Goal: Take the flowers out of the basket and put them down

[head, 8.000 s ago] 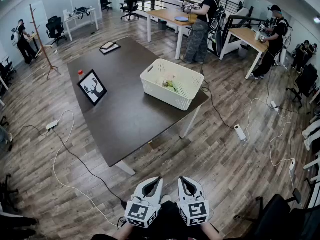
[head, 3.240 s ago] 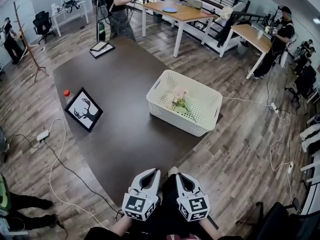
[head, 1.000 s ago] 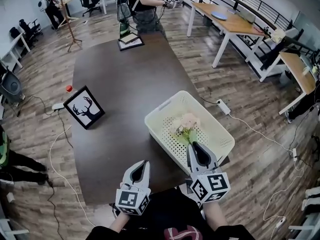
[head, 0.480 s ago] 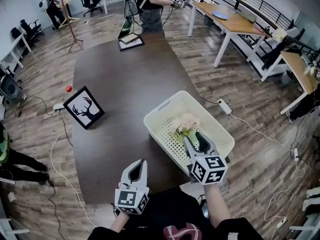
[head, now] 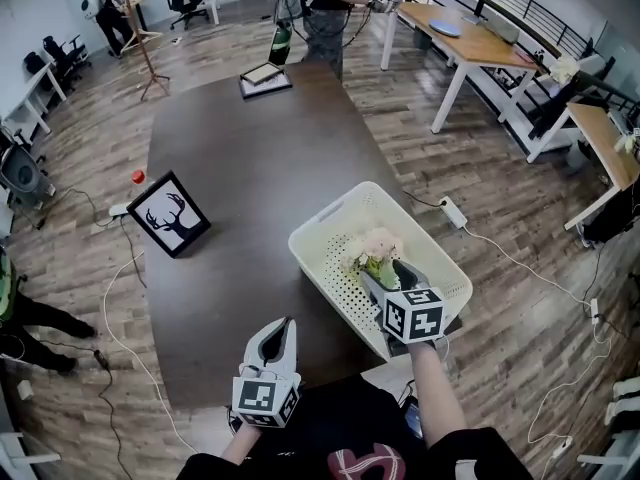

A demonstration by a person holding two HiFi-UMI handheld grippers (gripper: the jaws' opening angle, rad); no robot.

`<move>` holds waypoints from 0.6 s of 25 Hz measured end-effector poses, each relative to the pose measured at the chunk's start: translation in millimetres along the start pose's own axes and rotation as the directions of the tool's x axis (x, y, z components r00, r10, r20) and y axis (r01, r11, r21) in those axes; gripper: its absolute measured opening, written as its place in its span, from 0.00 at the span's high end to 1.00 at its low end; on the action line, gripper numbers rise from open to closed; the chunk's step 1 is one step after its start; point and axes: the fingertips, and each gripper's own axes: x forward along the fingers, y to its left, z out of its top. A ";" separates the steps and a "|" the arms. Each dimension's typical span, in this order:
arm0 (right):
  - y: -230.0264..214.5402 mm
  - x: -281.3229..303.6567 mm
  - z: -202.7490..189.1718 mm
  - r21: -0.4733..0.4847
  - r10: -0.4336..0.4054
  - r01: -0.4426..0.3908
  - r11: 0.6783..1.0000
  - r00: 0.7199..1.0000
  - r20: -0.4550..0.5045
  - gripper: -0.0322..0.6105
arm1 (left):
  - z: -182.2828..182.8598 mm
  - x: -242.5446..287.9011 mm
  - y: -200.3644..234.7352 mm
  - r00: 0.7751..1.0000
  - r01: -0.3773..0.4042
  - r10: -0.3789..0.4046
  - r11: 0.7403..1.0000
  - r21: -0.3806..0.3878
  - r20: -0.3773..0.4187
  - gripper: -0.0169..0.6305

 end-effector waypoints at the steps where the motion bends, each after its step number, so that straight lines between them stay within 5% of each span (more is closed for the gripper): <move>1: -0.6 3.2 -5.2 0.012 0.005 -0.005 1.000 1.000 -0.023 0.47 | -0.4 0.6 0.5 1.000 -0.003 0.003 1.000 -0.003 -0.001 0.96; 15: -20.5 28.6 -44.7 -0.014 -0.072 0.071 0.997 0.982 -0.177 0.39 | -5.3 6.8 0.5 1.000 -0.019 0.019 1.000 -0.010 -0.020 0.96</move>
